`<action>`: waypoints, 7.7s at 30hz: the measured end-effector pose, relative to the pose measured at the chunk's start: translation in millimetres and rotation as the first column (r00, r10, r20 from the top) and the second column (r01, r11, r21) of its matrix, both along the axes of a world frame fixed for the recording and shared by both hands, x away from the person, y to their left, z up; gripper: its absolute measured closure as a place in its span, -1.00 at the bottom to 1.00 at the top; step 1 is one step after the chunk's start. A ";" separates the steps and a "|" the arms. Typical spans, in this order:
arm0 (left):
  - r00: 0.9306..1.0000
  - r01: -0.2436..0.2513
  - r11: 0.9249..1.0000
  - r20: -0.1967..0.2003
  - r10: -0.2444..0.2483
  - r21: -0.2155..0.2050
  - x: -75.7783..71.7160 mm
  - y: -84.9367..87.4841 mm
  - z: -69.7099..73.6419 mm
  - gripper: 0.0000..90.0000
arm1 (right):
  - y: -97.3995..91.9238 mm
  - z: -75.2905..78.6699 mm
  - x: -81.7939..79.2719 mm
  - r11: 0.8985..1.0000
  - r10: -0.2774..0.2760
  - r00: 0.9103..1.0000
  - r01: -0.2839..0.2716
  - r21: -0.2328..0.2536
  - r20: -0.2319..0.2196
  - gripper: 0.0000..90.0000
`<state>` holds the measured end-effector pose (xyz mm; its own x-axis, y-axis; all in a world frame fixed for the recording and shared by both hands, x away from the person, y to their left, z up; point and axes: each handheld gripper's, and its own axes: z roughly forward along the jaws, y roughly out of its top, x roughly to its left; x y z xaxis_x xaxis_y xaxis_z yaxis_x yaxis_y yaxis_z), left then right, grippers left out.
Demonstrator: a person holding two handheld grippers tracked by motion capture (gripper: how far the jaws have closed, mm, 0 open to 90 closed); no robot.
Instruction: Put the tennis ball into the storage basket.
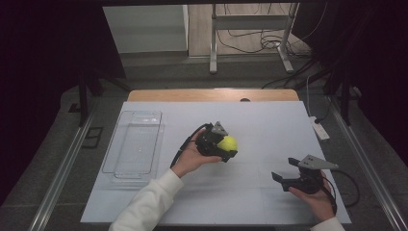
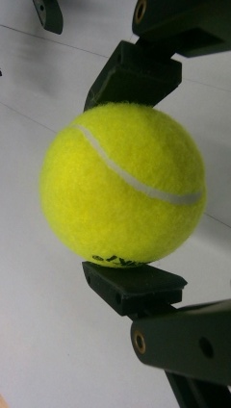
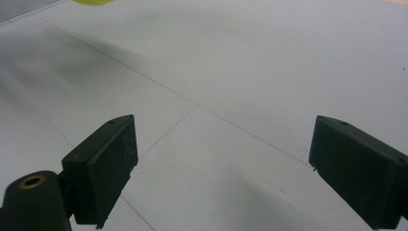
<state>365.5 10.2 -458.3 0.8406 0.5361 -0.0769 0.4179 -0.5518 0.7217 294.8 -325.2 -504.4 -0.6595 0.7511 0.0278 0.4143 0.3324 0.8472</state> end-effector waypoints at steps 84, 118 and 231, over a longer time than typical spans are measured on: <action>0.984 -0.165 0.983 0.057 0.170 -0.085 -8.4 78.9 20.1 -0.40 | 4.5 2.8 -2.9 1.000 0.019 1.000 -0.019 0.004 0.015 -0.76; 0.960 -0.260 0.957 0.071 0.271 -0.132 -2.1 109.3 30.7 -0.40 | 9.4 3.8 -5.2 1.000 0.029 0.999 -0.029 0.006 0.014 -0.77; 0.728 -0.684 0.726 -0.001 0.686 -0.075 49.1 257.7 19.5 -0.40 | 6.5 3.1 -5.2 1.000 0.020 1.000 -0.020 0.008 0.010 -0.76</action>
